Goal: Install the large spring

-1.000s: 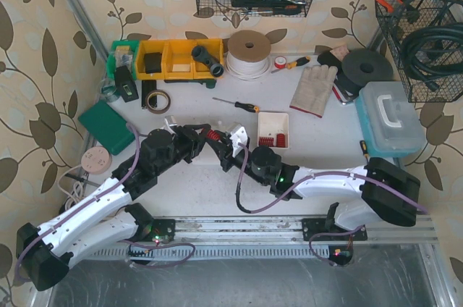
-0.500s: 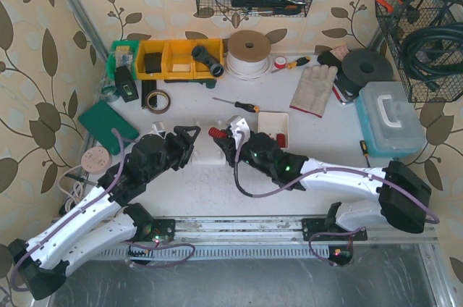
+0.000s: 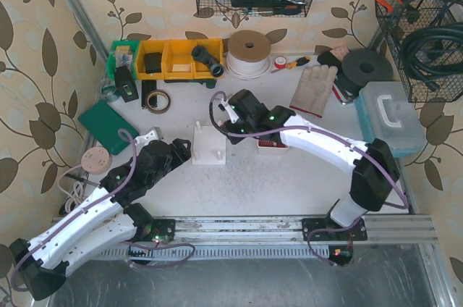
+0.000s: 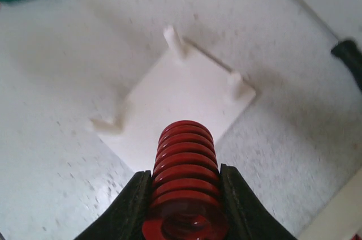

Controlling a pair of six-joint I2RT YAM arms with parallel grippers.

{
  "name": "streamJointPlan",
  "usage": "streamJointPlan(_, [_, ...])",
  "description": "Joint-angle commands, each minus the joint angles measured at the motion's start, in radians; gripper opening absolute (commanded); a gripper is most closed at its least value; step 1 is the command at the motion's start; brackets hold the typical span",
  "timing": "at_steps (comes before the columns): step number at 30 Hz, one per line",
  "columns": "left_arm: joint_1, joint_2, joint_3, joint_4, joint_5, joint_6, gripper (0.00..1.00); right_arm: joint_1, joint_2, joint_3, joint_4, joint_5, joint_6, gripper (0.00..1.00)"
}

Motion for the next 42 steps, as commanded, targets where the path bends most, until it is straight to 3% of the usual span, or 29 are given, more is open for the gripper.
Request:
streamJointPlan(1, [-0.01,-0.069,-0.043,0.07,-0.092,0.17,0.81,-0.027,0.058,0.09,-0.222,-0.017,-0.06,0.0])
streamJointPlan(13, [0.028,-0.063,-0.039,0.045,-0.141,0.24,0.84,-0.062,0.295,0.394,-0.446,0.026,-0.126,0.0])
streamJointPlan(23, [0.324,-0.05,-0.099,0.136,0.164,0.256,0.83,-0.073,0.476,0.632,-0.537,0.027,-0.148,0.0])
streamJointPlan(42, [0.334,-0.072,-0.14,0.191,0.195,0.257,0.85,-0.082,0.651,0.821,-0.637,0.01,-0.185,0.0])
